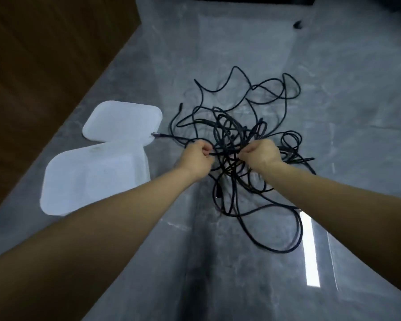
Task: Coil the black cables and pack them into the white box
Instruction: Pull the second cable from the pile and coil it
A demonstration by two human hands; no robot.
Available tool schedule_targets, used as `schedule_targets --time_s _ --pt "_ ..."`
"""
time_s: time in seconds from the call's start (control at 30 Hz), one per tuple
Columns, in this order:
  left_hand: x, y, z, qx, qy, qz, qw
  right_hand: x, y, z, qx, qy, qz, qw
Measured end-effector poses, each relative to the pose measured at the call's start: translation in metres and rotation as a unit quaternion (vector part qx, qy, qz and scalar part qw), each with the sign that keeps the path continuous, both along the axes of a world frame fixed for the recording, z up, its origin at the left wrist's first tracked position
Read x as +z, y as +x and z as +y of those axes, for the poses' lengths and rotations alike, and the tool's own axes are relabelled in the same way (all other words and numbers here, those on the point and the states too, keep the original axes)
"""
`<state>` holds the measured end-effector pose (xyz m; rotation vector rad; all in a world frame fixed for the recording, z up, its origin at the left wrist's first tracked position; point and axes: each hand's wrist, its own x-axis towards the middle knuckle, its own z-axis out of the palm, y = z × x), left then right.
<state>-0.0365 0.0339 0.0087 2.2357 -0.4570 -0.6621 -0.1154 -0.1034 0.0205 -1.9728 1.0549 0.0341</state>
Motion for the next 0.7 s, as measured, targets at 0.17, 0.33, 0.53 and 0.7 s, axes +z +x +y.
schedule_targets --time_s 0.17,0.33,0.53,0.7 --pt "-0.029 -0.003 -0.024 0.022 0.034 -0.028 0.999 -0.024 -0.016 -0.035 -0.001 -0.053 0.027 0.998" --pt "-0.048 -0.004 -0.014 0.045 0.048 -0.037 0.997 -0.051 -0.027 -0.046 0.077 -0.114 0.055 0.989" --pt "-0.057 -0.013 -0.012 -0.021 0.102 -0.009 0.995 -0.065 -0.031 -0.043 0.223 -0.226 0.125 0.940" --pt "-0.055 -0.026 -0.016 -0.050 0.069 0.052 0.995 -0.062 -0.037 -0.046 0.225 -0.209 0.139 0.942"
